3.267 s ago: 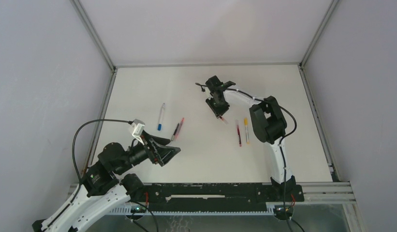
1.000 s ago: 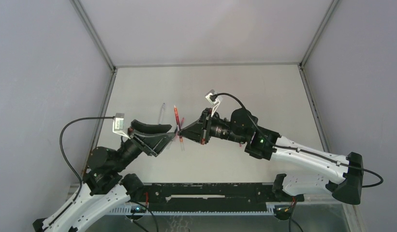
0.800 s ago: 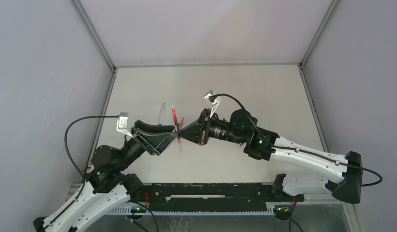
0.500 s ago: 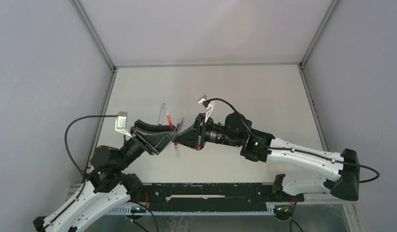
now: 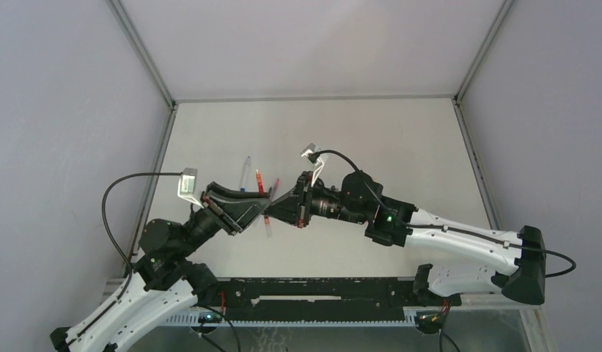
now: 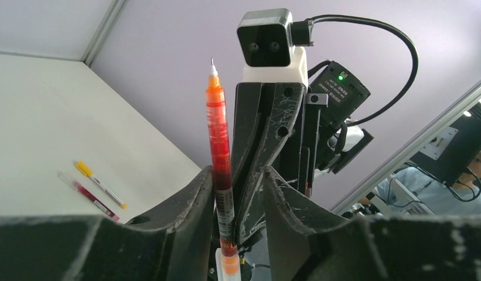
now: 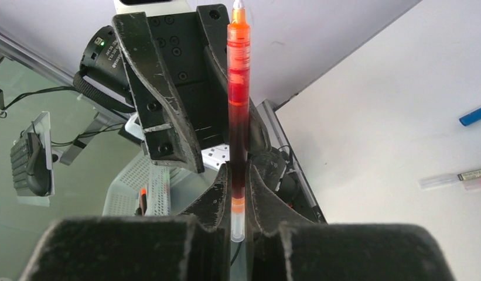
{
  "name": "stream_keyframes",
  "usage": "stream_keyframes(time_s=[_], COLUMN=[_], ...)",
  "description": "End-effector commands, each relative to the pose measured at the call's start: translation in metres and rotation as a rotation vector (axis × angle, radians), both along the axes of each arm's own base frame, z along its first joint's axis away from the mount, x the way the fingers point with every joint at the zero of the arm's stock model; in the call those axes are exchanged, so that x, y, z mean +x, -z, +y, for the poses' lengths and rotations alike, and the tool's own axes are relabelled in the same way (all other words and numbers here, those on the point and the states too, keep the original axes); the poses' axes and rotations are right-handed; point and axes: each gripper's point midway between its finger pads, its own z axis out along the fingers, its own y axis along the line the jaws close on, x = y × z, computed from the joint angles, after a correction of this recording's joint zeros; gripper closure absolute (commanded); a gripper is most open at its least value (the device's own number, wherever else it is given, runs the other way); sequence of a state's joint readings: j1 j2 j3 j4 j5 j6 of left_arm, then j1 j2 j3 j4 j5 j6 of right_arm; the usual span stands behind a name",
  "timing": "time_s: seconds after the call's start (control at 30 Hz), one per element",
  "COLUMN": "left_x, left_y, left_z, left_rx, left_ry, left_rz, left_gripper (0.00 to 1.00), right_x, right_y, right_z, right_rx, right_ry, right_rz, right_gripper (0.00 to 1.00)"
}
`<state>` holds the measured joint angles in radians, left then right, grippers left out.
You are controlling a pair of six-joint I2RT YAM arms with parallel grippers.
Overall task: Insert the pens into the pen caps
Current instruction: Pick up the pen from the center of the board, then remove the pen cap from the pen.
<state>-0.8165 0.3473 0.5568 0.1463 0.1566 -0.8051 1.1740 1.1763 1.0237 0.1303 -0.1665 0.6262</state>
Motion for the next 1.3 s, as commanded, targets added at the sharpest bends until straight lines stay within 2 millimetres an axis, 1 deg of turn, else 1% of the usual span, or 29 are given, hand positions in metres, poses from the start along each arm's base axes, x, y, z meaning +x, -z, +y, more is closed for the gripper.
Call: stream_keyframes(time_s=[0.0,0.13,0.3,0.37,0.47,0.67,0.77,0.83,1.0,1.13,1.27], left_x=[-0.012,-0.012,-0.012,-0.012,-0.012,-0.015,-0.016,-0.017,-0.014,-0.012,-0.012], left_y=[-0.006,-0.006,-0.005,-0.005,-0.007,-0.014,-0.018,-0.02,-0.021,-0.02,-0.021], left_z=[-0.006,-0.006,-0.005,-0.004,-0.003,-0.001,0.001,0.002,0.007,0.011,0.012], left_rx=[-0.01,-0.007,-0.008,-0.01,-0.013,-0.018,-0.024,-0.03,-0.042,-0.051,-0.051], left_ry=[0.074,0.075,0.071,0.067,0.063,0.064,0.063,0.058,0.027,0.003,-0.003], left_rz=[-0.029,-0.032,-0.032,-0.033,-0.04,-0.055,-0.064,-0.068,-0.068,-0.065,-0.07], left_gripper=[0.62,0.67,0.82,0.9,0.99,1.0,1.0,1.0,1.0,1.0,1.0], right_x=[0.002,0.003,0.004,0.004,0.003,0.0,-0.001,-0.004,-0.015,-0.029,-0.037], right_y=[-0.022,-0.022,-0.019,-0.015,-0.014,-0.01,-0.007,-0.005,-0.005,-0.007,-0.006], right_z=[-0.007,-0.009,-0.011,-0.012,-0.014,-0.016,-0.015,-0.015,-0.012,-0.006,0.0], right_rx=[0.056,0.052,0.031,0.016,0.007,-0.012,-0.022,-0.026,-0.024,-0.011,-0.005], right_ry=[0.027,0.036,0.044,0.044,0.04,0.028,0.022,0.013,-0.023,-0.065,-0.084], right_rz=[-0.063,-0.069,-0.077,-0.077,-0.085,-0.085,-0.074,-0.068,-0.064,-0.068,-0.063], right_gripper=[0.93,0.94,0.93,0.89,0.83,0.65,0.58,0.56,0.54,0.52,0.51])
